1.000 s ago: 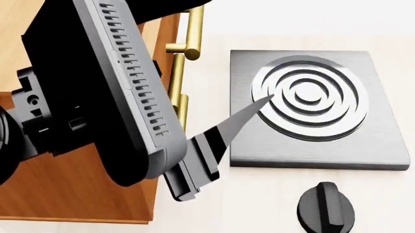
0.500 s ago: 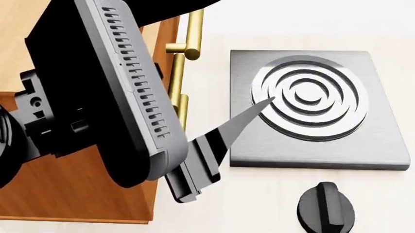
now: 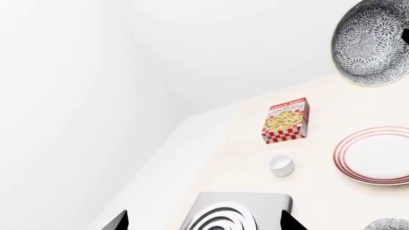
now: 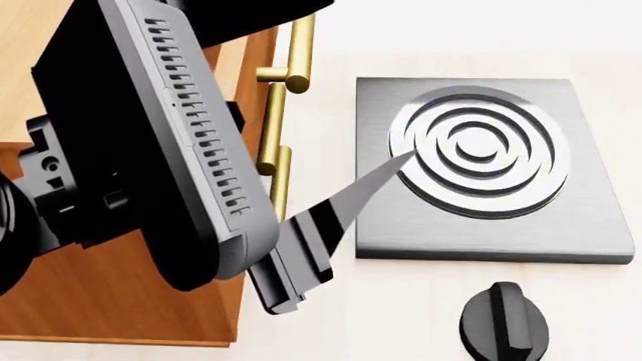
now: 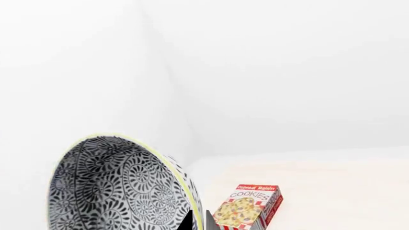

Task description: Pick the akita bowl on the wooden cabinet and place it on the plate.

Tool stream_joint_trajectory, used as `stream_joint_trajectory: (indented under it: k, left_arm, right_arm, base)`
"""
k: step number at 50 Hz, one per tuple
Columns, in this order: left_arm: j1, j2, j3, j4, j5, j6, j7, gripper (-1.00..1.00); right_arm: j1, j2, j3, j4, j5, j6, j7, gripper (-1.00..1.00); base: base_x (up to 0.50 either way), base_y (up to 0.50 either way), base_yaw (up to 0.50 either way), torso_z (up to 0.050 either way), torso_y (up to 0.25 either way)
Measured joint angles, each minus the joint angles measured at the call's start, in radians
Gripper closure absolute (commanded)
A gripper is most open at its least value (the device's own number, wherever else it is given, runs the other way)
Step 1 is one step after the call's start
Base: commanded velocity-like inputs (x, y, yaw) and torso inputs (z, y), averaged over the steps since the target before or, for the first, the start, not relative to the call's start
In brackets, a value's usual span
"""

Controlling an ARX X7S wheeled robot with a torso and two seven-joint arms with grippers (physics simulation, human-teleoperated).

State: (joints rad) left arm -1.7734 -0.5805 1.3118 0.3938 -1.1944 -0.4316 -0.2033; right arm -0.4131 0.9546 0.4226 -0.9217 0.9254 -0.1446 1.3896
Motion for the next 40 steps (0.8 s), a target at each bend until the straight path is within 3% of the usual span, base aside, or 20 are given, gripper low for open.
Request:
stream_joint_trajectory:
  k: [28, 40]
  left_arm:
    - [0.038, -0.014, 0.0, -0.003, 0.019, 0.02, 0.005, -1.0]
    - [0.048, -0.018, -0.002, -0.004, 0.022, 0.024, 0.005, -1.0]
  right_arm:
    - [0.133, 0.092, -0.108, 0.143, 0.085, 0.078, -0.044, 1.0]
    - [0.135, 0.049, -0.096, 0.183, 0.171, 0.014, -0.162, 1.0]
  base:
    - [0.0, 0.0, 0.0, 0.0, 0.0]
    - [0.0, 0.0, 0.0, 0.0, 0.0]
